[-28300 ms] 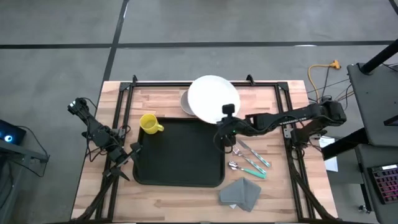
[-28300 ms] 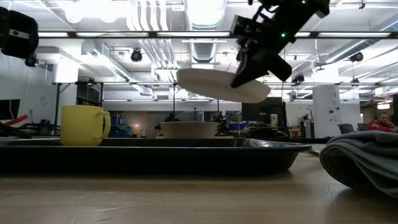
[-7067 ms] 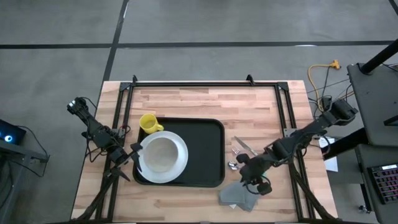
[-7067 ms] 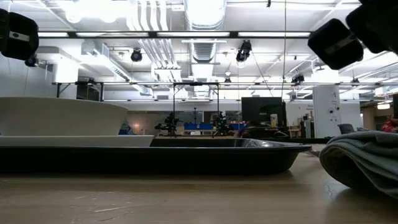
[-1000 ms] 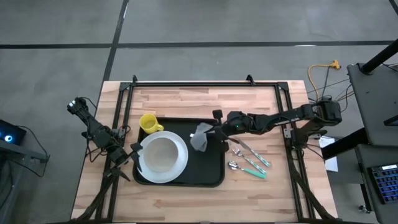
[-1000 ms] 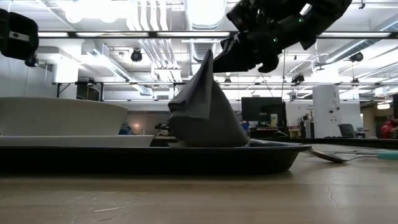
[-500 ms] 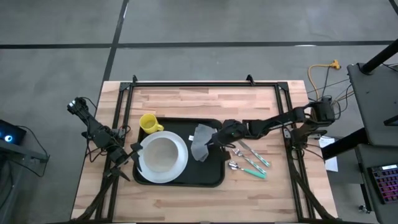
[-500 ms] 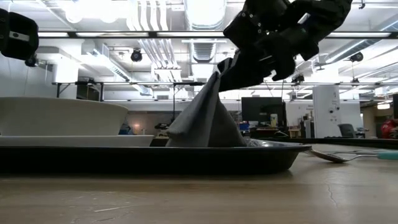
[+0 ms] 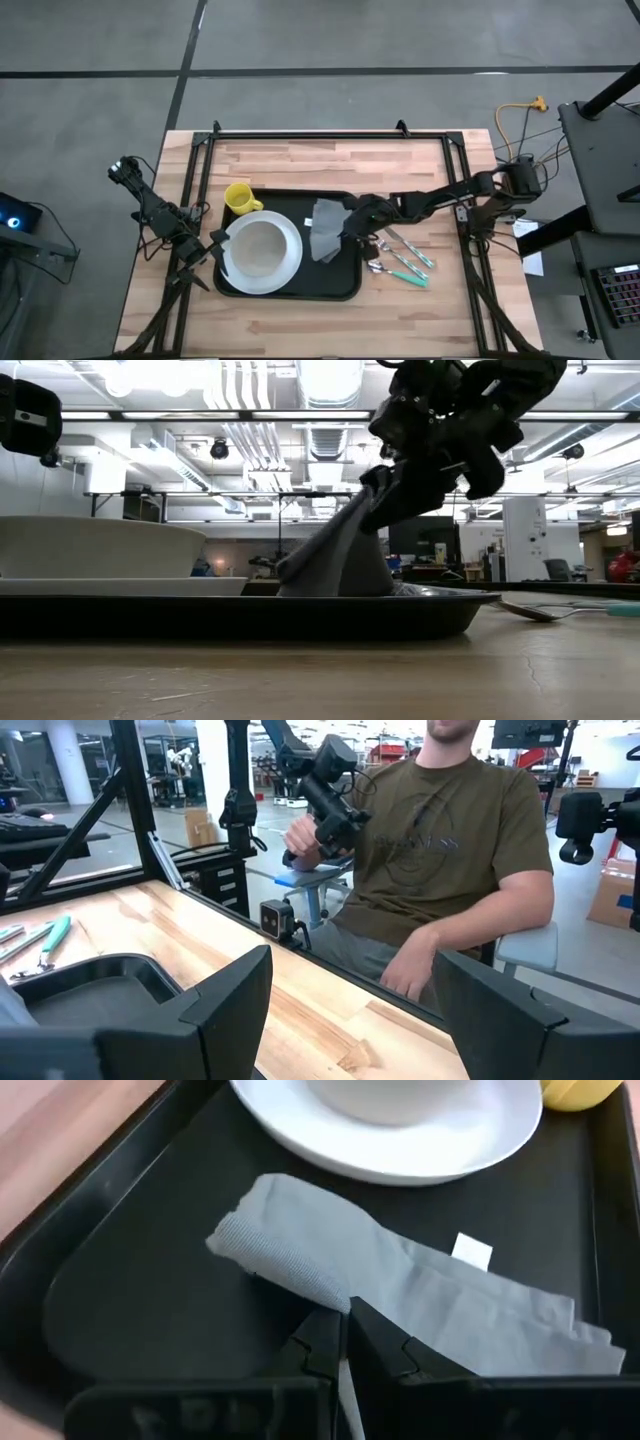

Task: Set up tray
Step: Put the gray napkin on the black serving tray to the right of the white plate

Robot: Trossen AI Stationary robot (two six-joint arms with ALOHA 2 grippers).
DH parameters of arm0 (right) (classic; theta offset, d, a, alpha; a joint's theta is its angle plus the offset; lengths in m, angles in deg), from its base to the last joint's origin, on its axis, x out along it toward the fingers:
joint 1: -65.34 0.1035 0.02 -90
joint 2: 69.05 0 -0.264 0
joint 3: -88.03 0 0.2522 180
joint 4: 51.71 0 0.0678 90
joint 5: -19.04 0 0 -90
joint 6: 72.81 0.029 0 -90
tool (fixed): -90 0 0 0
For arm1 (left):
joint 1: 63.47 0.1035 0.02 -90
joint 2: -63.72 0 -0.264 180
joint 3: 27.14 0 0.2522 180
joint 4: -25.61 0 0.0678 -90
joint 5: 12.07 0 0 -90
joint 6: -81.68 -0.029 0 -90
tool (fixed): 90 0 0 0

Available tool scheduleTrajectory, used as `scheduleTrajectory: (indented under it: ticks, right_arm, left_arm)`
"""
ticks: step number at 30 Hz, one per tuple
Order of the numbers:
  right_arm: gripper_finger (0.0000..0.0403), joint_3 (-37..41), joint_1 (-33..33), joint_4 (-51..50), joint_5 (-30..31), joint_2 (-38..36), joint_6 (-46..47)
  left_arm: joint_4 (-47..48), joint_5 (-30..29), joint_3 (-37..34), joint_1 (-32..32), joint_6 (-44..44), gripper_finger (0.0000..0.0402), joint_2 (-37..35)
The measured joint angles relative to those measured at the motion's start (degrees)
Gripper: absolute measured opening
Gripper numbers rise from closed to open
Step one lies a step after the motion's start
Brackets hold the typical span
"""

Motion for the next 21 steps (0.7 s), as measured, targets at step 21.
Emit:
scheduleTrajectory:
  ticks: [21]
  right_arm:
    - [0.0009, -0.2, 0.4, -10.0, -1.4, -2.1, -4.6]
  left_arm:
    - [0.0, 0.0, 0.0, 0.0, 0.0, 0.0255, 0.0]
